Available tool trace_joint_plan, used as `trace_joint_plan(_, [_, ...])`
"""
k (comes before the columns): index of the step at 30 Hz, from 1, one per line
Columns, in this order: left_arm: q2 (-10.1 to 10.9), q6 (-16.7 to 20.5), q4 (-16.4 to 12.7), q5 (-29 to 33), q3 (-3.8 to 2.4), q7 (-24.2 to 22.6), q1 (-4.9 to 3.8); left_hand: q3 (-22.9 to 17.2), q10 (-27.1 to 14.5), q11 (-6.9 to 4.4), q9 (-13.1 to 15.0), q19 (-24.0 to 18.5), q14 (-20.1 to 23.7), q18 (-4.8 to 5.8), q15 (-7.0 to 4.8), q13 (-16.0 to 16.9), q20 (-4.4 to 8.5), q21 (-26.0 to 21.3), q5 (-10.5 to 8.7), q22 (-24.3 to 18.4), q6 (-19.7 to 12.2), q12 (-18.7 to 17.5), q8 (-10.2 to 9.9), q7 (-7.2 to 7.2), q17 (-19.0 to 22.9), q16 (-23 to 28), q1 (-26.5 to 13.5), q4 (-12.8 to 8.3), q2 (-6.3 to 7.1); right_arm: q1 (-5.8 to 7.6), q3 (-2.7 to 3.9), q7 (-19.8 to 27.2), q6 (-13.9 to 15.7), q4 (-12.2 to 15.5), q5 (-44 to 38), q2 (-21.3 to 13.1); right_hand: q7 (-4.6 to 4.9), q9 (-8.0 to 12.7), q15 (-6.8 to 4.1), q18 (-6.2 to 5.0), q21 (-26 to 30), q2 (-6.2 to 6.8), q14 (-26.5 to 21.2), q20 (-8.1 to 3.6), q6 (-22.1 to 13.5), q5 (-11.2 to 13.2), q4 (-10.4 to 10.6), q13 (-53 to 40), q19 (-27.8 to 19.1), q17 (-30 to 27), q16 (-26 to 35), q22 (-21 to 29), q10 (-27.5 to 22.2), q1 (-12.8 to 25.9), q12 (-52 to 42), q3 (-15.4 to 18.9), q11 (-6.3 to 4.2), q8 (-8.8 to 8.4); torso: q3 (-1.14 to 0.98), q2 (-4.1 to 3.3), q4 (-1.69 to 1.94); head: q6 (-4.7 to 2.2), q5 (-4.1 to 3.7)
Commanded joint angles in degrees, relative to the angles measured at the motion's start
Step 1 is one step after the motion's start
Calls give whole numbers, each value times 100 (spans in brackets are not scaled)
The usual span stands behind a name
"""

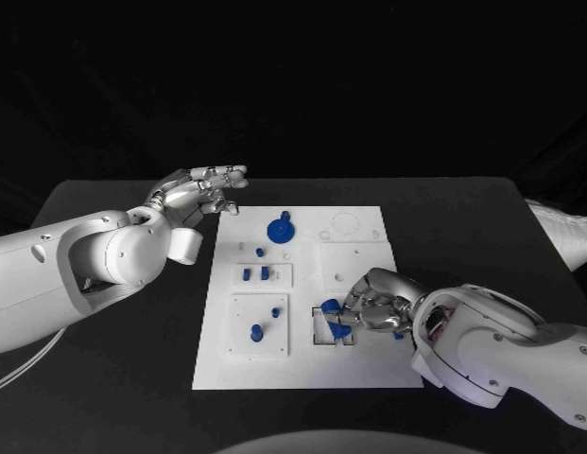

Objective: Assemble the parts on the task board

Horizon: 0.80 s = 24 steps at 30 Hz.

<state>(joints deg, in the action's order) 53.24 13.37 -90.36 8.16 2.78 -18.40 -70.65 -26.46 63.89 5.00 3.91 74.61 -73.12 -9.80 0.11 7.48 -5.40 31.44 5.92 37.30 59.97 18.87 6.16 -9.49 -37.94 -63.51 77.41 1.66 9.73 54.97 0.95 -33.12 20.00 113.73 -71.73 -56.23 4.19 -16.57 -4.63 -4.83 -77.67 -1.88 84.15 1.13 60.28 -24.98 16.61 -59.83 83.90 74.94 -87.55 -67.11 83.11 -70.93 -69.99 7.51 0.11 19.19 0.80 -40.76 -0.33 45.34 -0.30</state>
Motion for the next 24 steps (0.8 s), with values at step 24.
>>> trace_joint_plan(24, [12, -109, -28, 10, -3, -25, -4, 20, -31, -4, 3, -8, 41, -58, -3, 6, -19, -30, 16, -6, -24, 19, 18, 7, 6, 26, -16, 1, -25, -33, -5, -103, -360, -242, -385, 267, -97, -226, -47, 34, 56, -28, 491, -42, 70, 1750, -3, -2321, -9, 1026, 16, 106, 275, 807, -1185, 560, -125, -51, 7, 0, -3, 34, 40])
